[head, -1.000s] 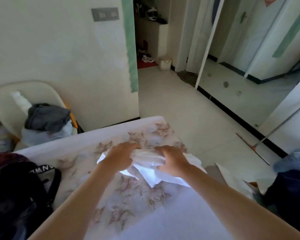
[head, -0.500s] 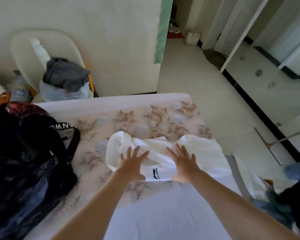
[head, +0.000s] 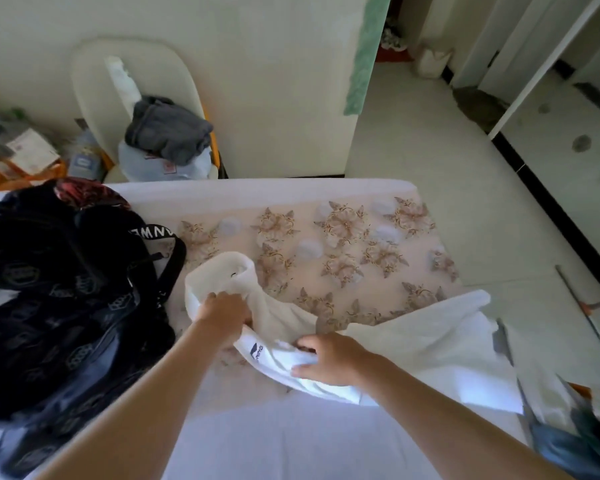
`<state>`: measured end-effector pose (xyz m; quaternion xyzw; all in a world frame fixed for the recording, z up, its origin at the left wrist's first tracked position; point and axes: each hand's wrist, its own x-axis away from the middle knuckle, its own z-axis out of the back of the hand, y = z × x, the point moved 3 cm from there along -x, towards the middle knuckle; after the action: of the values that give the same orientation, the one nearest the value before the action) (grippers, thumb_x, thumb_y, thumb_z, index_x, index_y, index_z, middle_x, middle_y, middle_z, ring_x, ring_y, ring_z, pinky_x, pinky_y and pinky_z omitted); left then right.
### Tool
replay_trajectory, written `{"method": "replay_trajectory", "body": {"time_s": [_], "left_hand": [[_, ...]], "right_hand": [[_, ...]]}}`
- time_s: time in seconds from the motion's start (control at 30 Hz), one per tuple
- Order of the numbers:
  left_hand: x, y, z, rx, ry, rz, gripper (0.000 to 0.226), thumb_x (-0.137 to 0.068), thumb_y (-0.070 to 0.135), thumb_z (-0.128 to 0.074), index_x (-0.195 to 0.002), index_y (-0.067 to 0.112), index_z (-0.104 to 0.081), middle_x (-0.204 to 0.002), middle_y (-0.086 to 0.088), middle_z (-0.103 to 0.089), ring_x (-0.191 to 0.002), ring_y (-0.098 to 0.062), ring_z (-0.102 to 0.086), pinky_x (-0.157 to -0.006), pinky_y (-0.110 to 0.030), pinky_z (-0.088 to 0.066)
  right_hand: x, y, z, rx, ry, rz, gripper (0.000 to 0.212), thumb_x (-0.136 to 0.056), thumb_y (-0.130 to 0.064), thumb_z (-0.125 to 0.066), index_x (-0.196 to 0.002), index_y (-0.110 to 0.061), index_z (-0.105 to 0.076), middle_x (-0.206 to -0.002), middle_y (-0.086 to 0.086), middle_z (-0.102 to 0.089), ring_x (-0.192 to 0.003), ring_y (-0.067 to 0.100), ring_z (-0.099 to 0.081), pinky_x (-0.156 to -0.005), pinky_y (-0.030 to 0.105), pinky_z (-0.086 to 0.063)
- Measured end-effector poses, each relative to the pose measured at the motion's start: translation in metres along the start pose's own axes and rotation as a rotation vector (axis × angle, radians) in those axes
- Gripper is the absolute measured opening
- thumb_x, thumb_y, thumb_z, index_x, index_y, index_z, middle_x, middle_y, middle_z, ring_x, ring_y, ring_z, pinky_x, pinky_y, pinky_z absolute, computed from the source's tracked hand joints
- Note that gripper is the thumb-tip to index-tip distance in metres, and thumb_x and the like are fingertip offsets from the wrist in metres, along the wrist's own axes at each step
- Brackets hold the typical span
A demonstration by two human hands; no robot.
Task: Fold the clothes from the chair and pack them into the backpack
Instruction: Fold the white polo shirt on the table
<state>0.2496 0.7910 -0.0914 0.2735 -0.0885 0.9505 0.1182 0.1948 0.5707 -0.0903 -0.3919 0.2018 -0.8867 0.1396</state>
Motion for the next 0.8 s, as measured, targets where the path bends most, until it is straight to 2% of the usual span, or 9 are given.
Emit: {"method": "replay_trajectory", "body": {"time_s": [0.1, 0.2, 0.3, 0.4, 0.47, 0.53, 0.57, 0.7, 0.8], "left_hand": [[0.013, -0.011, -0.015, 0.254, -0.048, 0.017, 0.037, -0.087, 0.022, -0.045, -0.107, 0.043, -0.068, -0.113, 0.013, -0.060, -0.105, -0.018, -0.057, -0.094, -0.038, -0.041], [0.026, -0.021, -0.016, 0.519, 0.216, 0.111, 0.044, -0.087, 0.017, -0.047, -0.119, 0.041, -0.064, -0.124, 0.014, -0.059, -0.117, -0.017, -0.051, -0.099, -0.035, -0.040], [0.040, -0.033, -0.019, 0.571, 0.453, 0.197, 0.053, -0.087, 0.009, -0.051, -0.136, 0.028, -0.052, -0.140, 0.007, -0.049, -0.131, -0.019, -0.039, -0.105, -0.038, -0.038], [0.039, -0.048, -0.028, 0.521, 0.394, 0.295, 0.062, -0.093, 0.020, -0.052, -0.150, 0.024, -0.029, -0.155, 0.001, -0.033, -0.142, -0.023, -0.025, -0.109, -0.042, -0.035], [0.033, -0.056, -0.031, 0.545, 0.294, 0.303, 0.065, -0.096, 0.029, -0.050, -0.154, 0.023, -0.020, -0.157, 0.000, -0.030, -0.144, -0.023, -0.022, -0.111, -0.043, -0.031], [0.021, -0.055, -0.027, 0.553, 0.243, 0.258, 0.067, -0.097, 0.037, -0.050, -0.155, 0.023, -0.019, -0.152, -0.003, -0.039, -0.141, -0.026, -0.029, -0.112, -0.043, -0.027], [0.014, -0.053, -0.023, 0.559, 0.247, 0.238, 0.066, -0.095, 0.040, -0.050, -0.153, 0.023, -0.023, -0.146, -0.004, -0.046, -0.136, -0.027, -0.035, -0.111, -0.044, -0.028], [-0.008, -0.047, 0.002, 0.543, 0.296, 0.250, 0.035, -0.095, 0.036, -0.047, -0.128, 0.029, -0.056, -0.100, 0.004, -0.066, -0.094, -0.022, -0.060, -0.069, -0.031, -0.040], [-0.016, -0.045, 0.026, 0.659, 0.353, 0.260, 0.019, -0.097, 0.025, -0.042, -0.100, 0.018, -0.060, -0.095, -0.003, -0.058, -0.076, -0.024, -0.057, -0.053, -0.027, -0.034]], "right_hand": [[-0.011, -0.021, -0.003, -0.112, 0.121, -0.072, 0.061, -0.084, -0.075, -0.043, -0.128, -0.034, -0.054, -0.121, -0.007, -0.062, -0.107, 0.019, -0.061, -0.086, 0.033, -0.048], [-0.023, -0.037, 0.002, -0.052, 0.350, -0.092, 0.067, -0.083, -0.075, -0.046, -0.130, -0.027, -0.054, -0.129, -0.003, -0.055, -0.120, 0.021, -0.053, -0.097, 0.037, -0.045], [-0.041, -0.053, 0.000, 0.142, 0.413, -0.115, 0.064, -0.081, -0.066, -0.054, -0.124, -0.020, -0.058, -0.127, 0.006, -0.054, -0.120, 0.032, -0.048, -0.100, 0.040, -0.042], [-0.056, -0.055, -0.006, 0.111, 0.354, -0.251, 0.064, -0.083, -0.045, -0.066, -0.136, -0.018, -0.042, -0.127, 0.008, -0.057, -0.124, 0.036, -0.048, -0.104, 0.047, -0.040], [-0.060, -0.055, -0.003, -0.022, 0.312, -0.260, 0.046, -0.084, -0.033, -0.065, -0.124, -0.018, -0.050, -0.108, 0.003, -0.064, -0.115, 0.033, -0.057, -0.099, 0.045, -0.046], [-0.059, -0.053, 0.004, -0.043, 0.303, -0.170, 0.007, -0.089, -0.023, -0.057, -0.090, -0.017, -0.059, -0.084, 0.002, -0.061, -0.094, 0.030, -0.064, -0.077, 0.032, -0.048], [-0.058, -0.052, 0.011, -0.024, 0.334, -0.123, 0.014, -0.092, -0.022, -0.053, -0.082, -0.016, -0.060, -0.078, 0.003, -0.061, -0.087, 0.029, -0.064, -0.067, 0.031, -0.043], [-0.053, -0.039, 0.040, -0.103, 0.422, -0.062, 0.023, -0.100, -0.023, -0.049, -0.097, -0.017, -0.070, -0.090, 0.003, -0.070, -0.088, 0.024, -0.062, -0.072, 0.032, -0.045], [-0.046, -0.026, 0.055, -0.426, 0.507, -0.094, 0.013, -0.100, -0.024, -0.050, -0.099, -0.018, -0.061, -0.090, -0.001, -0.066, -0.085, 0.021, -0.061, -0.062, 0.027, -0.043]]}}
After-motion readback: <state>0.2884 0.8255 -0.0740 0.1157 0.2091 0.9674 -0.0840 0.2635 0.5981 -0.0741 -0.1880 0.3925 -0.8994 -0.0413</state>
